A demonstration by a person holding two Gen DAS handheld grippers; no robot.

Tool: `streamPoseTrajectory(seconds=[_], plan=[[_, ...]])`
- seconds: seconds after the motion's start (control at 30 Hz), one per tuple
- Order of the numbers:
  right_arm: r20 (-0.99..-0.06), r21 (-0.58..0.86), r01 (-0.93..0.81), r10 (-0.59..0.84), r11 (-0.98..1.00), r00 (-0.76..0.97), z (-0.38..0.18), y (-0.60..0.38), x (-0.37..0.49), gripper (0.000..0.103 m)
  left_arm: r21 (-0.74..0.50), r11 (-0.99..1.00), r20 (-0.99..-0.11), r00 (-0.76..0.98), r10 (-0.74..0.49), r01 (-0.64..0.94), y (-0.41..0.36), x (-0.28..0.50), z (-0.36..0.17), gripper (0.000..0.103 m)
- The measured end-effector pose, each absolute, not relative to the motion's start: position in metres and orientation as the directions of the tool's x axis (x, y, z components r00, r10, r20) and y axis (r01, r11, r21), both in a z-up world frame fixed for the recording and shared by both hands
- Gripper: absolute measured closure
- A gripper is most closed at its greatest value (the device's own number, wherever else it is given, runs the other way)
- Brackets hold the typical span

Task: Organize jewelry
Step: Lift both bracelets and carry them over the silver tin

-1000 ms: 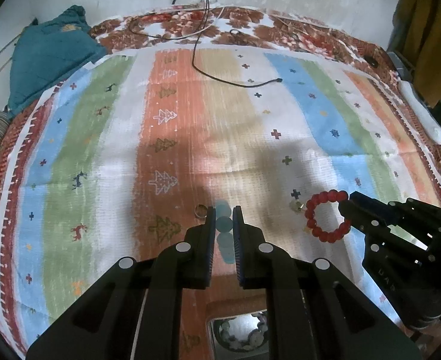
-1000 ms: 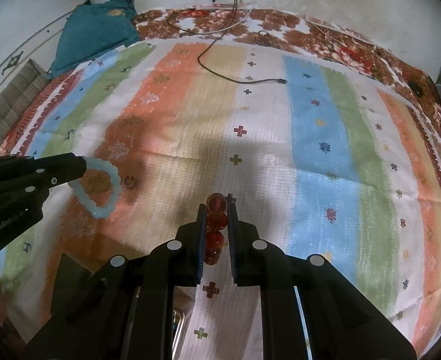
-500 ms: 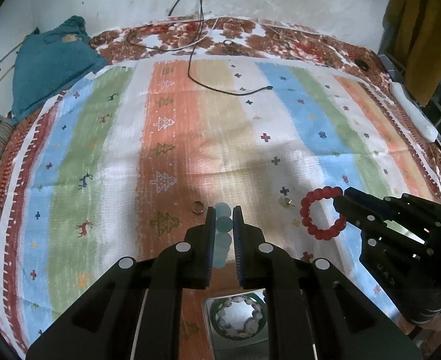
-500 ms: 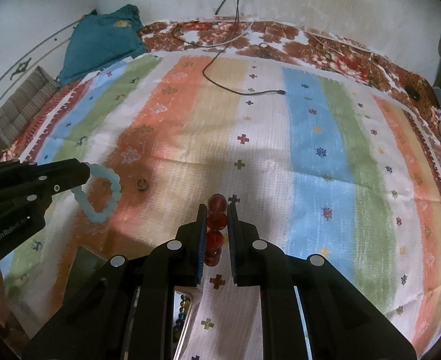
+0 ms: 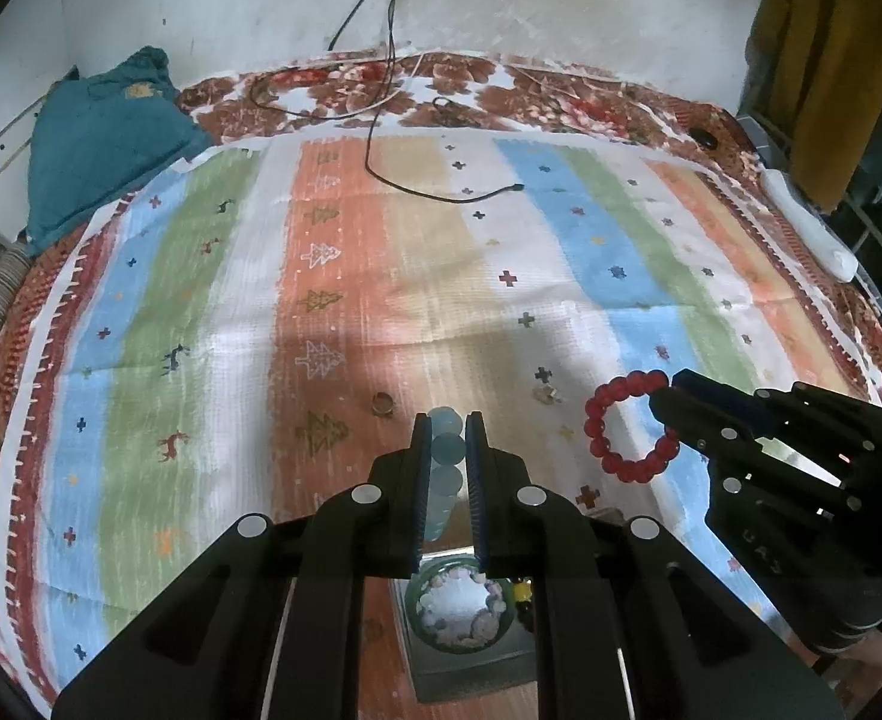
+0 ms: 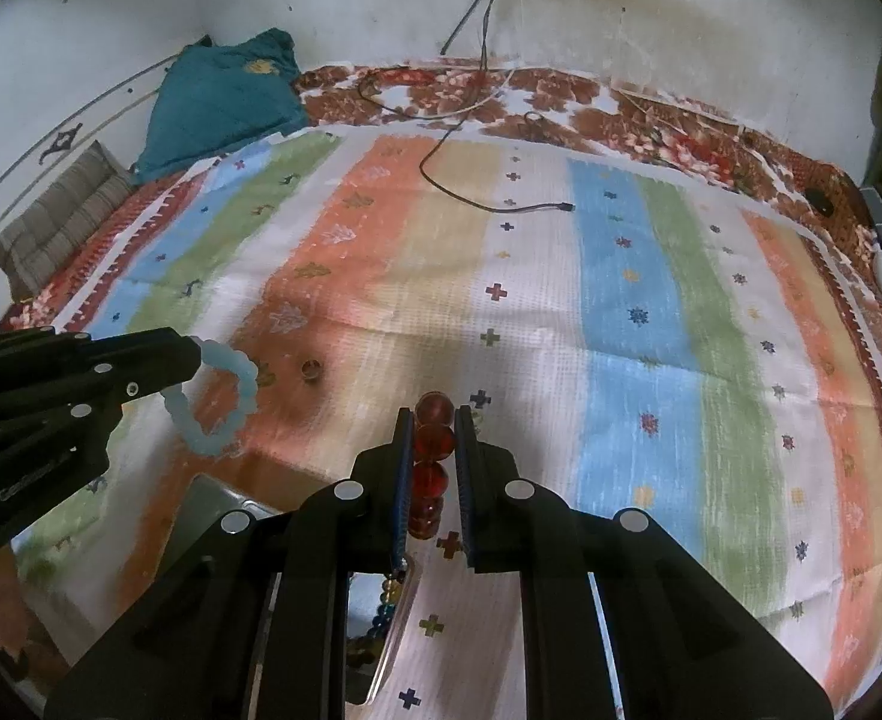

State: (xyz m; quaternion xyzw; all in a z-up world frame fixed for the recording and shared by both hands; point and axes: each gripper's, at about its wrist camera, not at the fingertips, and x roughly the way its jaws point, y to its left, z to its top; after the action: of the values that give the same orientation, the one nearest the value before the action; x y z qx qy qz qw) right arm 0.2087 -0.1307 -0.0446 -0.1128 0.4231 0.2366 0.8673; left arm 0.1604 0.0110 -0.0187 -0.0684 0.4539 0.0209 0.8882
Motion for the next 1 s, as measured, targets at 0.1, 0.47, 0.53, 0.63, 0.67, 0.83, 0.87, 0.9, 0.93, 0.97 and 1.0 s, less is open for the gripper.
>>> streamPoseTrajectory(seconds=[0.1, 0.47, 0.53, 0.63, 0.67, 0.83, 0.87, 0.9, 0.93, 0.97, 1.0], plan=[[-0.785, 0.007, -0.509, 0.32, 0.861, 0.531, -0.043, -0.132, 0.205, 0.089, -0.103, 0.99, -0.802, 0.597, -0.028, -0.092, 0.009, 0.154, -0.015, 0.092], [-0.771, -0.001, -0.52, 0.33, 0.854, 0.545, -0.038, -0.137, 0.187, 0.089, -0.096, 0.992, -0.795, 0.606, -0.025, -0.084, 0.006, 0.139, -0.013, 0.092], [-0.768, 0.0, -0.522, 0.334, 0.853, 0.547, -0.037, -0.137, 0.184, 0.089, -0.097, 0.992, -0.793, 0.609, -0.026, -0.084, 0.006, 0.139, -0.013, 0.092], [-0.763, -0.001, -0.529, 0.341, 0.849, 0.549, -0.035, -0.137, 0.179, 0.089, -0.103, 0.991, -0.787, 0.616, -0.031, -0.081, 0.006, 0.134, -0.012, 0.092], [-0.763, -0.004, -0.532, 0.341, 0.847, 0.549, -0.035, -0.137, 0.177, 0.089, -0.103, 0.991, -0.786, 0.617, -0.032, -0.08, 0.005, 0.132, -0.011, 0.092], [-0.759, -0.011, -0.543, 0.347, 0.84, 0.552, -0.032, -0.136, 0.169, 0.089, -0.082, 0.994, -0.786, 0.618, -0.018, -0.075, 0.002, 0.126, -0.01, 0.092], [-0.758, -0.011, -0.545, 0.349, 0.838, 0.551, -0.032, -0.136, 0.168, 0.089, -0.082, 0.994, -0.785, 0.619, -0.019, -0.074, 0.002, 0.125, -0.01, 0.092], [-0.757, -0.011, -0.549, 0.352, 0.836, 0.551, -0.031, -0.135, 0.165, 0.089, -0.082, 0.994, -0.785, 0.62, -0.019, -0.075, 0.002, 0.124, -0.009, 0.092], [-0.756, -0.011, -0.551, 0.354, 0.834, 0.551, -0.031, -0.136, 0.163, 0.089, -0.083, 0.994, -0.784, 0.62, -0.019, -0.074, 0.001, 0.124, -0.009, 0.092], [-0.755, -0.011, -0.555, 0.357, 0.832, 0.55, -0.03, -0.136, 0.161, 0.089, -0.083, 0.994, -0.784, 0.621, -0.02, -0.072, 0.0, 0.122, -0.009, 0.092], [-0.754, -0.01, -0.557, 0.359, 0.83, 0.549, -0.03, -0.136, 0.159, 0.089, -0.084, 0.994, -0.784, 0.62, -0.022, -0.071, 0.001, 0.122, -0.009, 0.092]])
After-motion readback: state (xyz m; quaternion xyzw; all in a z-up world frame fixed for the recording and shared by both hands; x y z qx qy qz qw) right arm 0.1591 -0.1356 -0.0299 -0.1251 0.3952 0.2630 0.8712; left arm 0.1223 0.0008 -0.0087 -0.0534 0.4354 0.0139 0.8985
